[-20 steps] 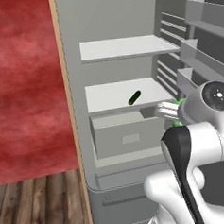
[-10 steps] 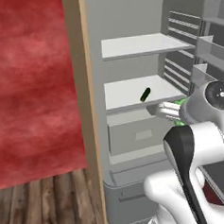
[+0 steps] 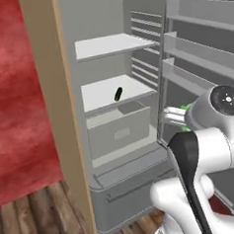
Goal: Place the cold items (corn and cucumber) from the fridge in one tupperware on the dining counter. Place the warm items (kebab skewer and hot dog) in the stove area in another tupperware.
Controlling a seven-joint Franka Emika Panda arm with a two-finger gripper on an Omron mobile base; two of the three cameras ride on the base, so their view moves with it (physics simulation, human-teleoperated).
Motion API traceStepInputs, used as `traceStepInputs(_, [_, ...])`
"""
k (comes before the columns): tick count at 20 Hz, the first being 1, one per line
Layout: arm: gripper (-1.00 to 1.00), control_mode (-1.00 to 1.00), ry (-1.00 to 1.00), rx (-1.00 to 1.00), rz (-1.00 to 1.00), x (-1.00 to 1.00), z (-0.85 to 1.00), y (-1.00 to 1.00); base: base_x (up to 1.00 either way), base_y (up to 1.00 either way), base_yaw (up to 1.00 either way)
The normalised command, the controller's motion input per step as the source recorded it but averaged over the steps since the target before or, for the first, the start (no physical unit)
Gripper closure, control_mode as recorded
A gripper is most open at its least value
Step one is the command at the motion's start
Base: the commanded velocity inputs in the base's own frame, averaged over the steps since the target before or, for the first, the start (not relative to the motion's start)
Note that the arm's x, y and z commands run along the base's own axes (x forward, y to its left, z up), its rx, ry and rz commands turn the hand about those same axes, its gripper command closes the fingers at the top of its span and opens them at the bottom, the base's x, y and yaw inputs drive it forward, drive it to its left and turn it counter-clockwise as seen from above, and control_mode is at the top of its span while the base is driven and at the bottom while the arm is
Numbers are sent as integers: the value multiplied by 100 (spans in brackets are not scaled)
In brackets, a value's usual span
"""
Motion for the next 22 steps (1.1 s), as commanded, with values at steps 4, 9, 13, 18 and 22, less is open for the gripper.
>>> traceStepInputs(4, [100,100,0,0,0,0,0,0,-69,52,-47])
traceStepInputs(9, [100,100,0,0,0,0,0,0,-70,85,-41])
traceStepInputs(13, [100,100,0,0,0,0,0,0,-60,80,-19])
traceStepInputs(18, [100,100,0,0,0,0,0,0,-76,45,-23])
traceStepInputs(22, [100,100,0,0,0,0,0,0,-82,3,-61])
